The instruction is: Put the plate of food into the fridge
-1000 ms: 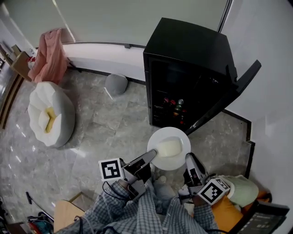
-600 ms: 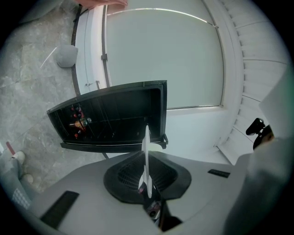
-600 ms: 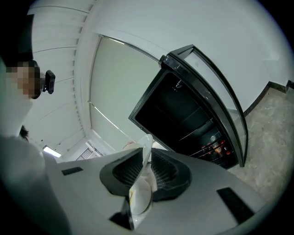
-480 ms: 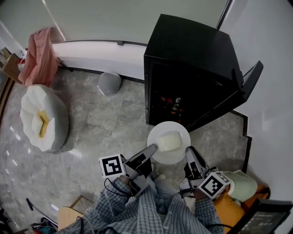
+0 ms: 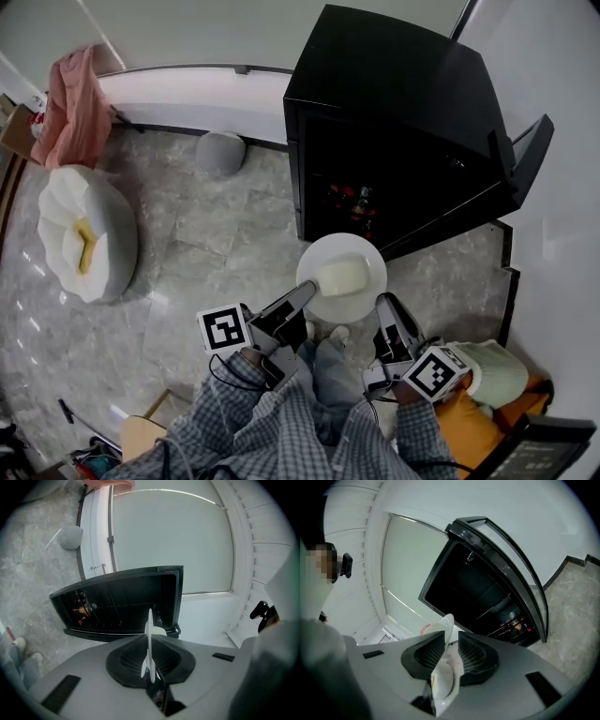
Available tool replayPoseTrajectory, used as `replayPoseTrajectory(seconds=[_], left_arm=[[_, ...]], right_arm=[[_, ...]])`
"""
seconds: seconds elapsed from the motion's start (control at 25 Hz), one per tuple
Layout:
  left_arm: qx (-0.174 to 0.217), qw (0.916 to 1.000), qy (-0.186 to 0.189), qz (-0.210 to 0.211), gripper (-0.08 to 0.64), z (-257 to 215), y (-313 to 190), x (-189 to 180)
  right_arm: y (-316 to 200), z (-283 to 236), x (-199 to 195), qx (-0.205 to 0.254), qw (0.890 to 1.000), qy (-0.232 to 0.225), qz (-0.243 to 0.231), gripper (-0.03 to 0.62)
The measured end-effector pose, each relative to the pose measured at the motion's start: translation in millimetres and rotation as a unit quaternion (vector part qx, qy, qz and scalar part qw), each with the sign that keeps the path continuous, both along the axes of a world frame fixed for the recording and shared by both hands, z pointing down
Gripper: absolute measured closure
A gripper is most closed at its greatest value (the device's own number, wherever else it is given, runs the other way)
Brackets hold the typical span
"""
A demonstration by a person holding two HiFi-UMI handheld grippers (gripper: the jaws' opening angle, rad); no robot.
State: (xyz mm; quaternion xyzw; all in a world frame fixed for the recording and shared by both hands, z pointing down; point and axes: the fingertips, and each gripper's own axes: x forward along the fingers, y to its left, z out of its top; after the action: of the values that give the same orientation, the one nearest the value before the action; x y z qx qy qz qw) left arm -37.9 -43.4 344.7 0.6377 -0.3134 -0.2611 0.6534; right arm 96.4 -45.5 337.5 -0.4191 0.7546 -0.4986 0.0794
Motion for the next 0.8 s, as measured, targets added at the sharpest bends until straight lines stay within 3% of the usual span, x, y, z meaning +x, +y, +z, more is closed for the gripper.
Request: replayPoseTrajectory(seconds=[0.4,0.64,0.8], left_arm=[[-0.017,0.9994,0.012,-0.029,0.538,25.7,-12.2,16.2],[-0.028,0.9988,0.000,-0.039,0.538,51.8,-15.7,21.9],[-0.035,0.9979,0.008,-0.054,0.538,71.5,-20.9,20.8]], right_arm=[[5.1,29.0,-10.3,-0.049,0.997,-0.036,-0.042,0.522],[-2.1,58.6,-6.0,-0.070,0.995,-0.062,-0.024,0.523],[-10.9,72.1,-7.3,-0.069,0.995,-0.062,-0.040,0.525]])
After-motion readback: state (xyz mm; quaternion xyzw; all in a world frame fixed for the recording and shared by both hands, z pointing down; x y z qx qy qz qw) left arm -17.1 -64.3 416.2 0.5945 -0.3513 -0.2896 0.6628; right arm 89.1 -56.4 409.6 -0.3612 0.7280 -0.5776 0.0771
